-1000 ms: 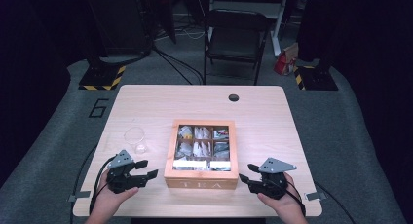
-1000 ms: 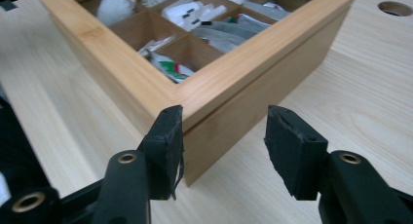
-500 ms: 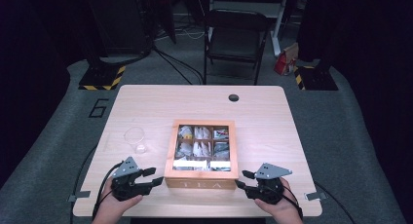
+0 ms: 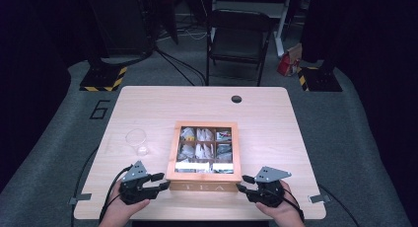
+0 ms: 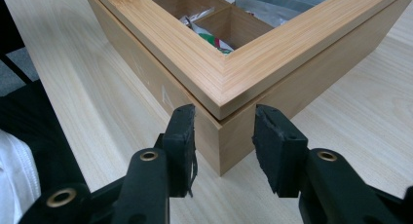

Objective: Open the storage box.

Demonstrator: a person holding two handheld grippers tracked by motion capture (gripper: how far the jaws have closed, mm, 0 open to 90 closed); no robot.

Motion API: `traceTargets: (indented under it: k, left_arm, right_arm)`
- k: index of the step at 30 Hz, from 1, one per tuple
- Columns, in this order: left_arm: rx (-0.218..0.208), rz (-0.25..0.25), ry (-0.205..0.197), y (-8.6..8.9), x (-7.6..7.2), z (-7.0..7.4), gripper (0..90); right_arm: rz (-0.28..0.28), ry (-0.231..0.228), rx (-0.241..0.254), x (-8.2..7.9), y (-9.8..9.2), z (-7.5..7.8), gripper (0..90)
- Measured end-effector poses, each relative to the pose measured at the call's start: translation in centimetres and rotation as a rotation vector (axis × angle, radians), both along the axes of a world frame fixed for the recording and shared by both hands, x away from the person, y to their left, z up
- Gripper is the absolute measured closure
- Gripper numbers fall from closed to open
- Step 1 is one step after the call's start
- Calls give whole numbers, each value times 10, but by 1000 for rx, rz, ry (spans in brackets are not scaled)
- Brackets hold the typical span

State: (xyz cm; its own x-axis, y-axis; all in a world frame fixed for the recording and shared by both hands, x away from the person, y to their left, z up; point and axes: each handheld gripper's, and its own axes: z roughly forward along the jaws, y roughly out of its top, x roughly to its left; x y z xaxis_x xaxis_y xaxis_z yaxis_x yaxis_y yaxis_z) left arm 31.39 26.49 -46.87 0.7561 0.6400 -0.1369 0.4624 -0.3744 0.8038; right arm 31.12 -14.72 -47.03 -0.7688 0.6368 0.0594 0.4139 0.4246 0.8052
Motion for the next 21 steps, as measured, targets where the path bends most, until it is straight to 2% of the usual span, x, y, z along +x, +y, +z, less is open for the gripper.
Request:
traceTargets:
  k: [6,7,8,10,11,21]
  left_arm:
    - [1,1,-10,-5,1,-2,603]
    - [10,-3,-15,-5,2,-2,610]
    - [4,-5,-3,-6,2,-2,611]
    - [11,0,-15,-8,2,-3,614]
    - [17,-13,-7,-8,2,-3,617]
    - [16,6,-8,-10,2,-2,616]
  right_arm:
    - [4,5,-8,1,3,-3,608]
    - [9,1,-15,2,5,-3,609]
    - [7,-5,-17,2,5,-3,609]
    - [6,-7,-14,2,5,-3,610]
    - [3,-13,-8,3,6,-3,615]
    - [-8,-24,-12,3,8,-2,611]
